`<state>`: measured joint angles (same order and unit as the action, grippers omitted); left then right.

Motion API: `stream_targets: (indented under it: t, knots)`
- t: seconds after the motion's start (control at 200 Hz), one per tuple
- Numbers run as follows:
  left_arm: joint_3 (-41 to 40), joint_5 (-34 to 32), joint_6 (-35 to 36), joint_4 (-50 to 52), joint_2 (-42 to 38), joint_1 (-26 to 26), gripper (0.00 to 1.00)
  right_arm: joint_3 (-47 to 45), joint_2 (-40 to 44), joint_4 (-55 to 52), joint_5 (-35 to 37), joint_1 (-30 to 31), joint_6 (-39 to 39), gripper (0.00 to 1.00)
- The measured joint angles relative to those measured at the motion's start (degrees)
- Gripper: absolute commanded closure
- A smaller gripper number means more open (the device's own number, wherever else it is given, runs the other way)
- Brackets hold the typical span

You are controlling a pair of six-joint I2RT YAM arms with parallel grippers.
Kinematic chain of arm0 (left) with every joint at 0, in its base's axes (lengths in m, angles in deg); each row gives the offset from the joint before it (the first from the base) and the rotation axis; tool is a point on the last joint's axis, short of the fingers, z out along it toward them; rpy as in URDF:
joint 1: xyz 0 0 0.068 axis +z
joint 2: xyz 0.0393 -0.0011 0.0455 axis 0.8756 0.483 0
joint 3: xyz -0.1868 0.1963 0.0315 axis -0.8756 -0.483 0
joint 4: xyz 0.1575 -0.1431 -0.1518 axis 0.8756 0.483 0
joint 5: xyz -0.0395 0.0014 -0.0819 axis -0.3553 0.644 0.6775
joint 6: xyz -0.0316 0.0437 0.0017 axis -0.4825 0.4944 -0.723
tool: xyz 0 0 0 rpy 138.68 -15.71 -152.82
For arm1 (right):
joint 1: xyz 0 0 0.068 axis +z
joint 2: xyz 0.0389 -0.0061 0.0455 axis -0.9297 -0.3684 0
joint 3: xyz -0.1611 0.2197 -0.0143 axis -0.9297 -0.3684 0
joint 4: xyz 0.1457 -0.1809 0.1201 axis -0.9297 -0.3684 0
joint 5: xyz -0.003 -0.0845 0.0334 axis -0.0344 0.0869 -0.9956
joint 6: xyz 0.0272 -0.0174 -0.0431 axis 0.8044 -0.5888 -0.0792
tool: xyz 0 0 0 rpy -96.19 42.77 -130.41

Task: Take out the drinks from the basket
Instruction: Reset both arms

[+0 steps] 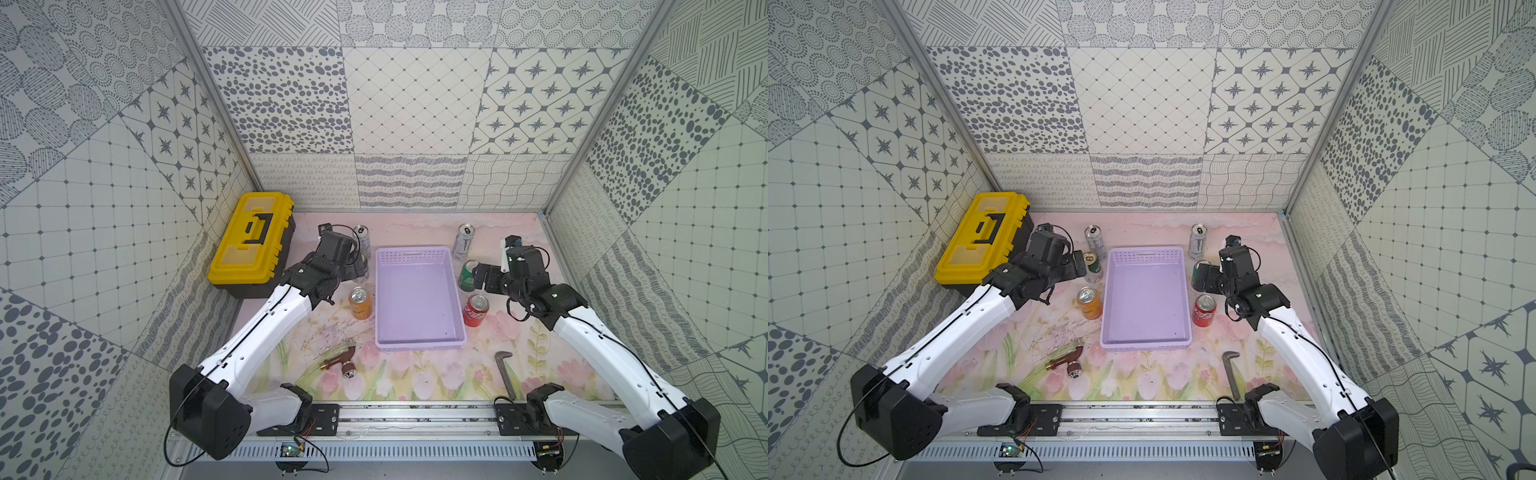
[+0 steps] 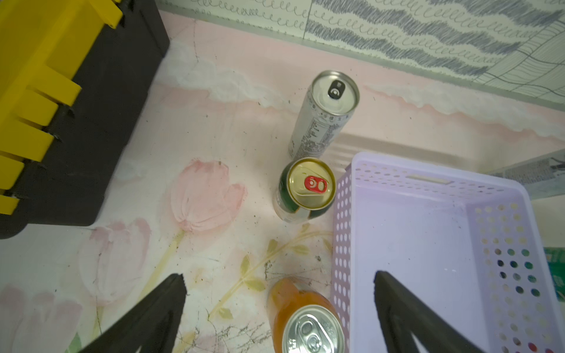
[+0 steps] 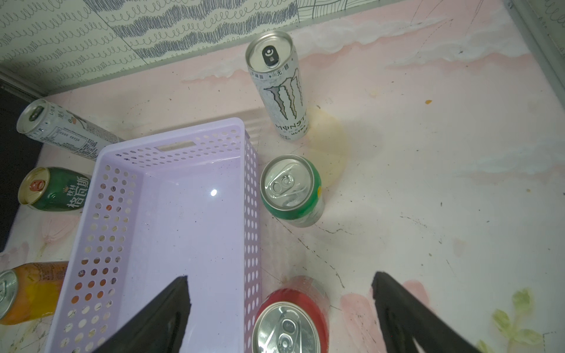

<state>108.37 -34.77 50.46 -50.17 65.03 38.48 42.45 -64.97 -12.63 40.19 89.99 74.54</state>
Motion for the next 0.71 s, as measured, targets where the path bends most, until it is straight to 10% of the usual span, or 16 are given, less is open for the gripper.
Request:
stream_targets:
  t: [0.705]
  knots:
    - [-19.4, -6.8, 13.3, -29.2, 2.3, 8.3, 0.0, -0.2, 0.6, 0.3, -0.2, -1.0, 0.5, 0.03]
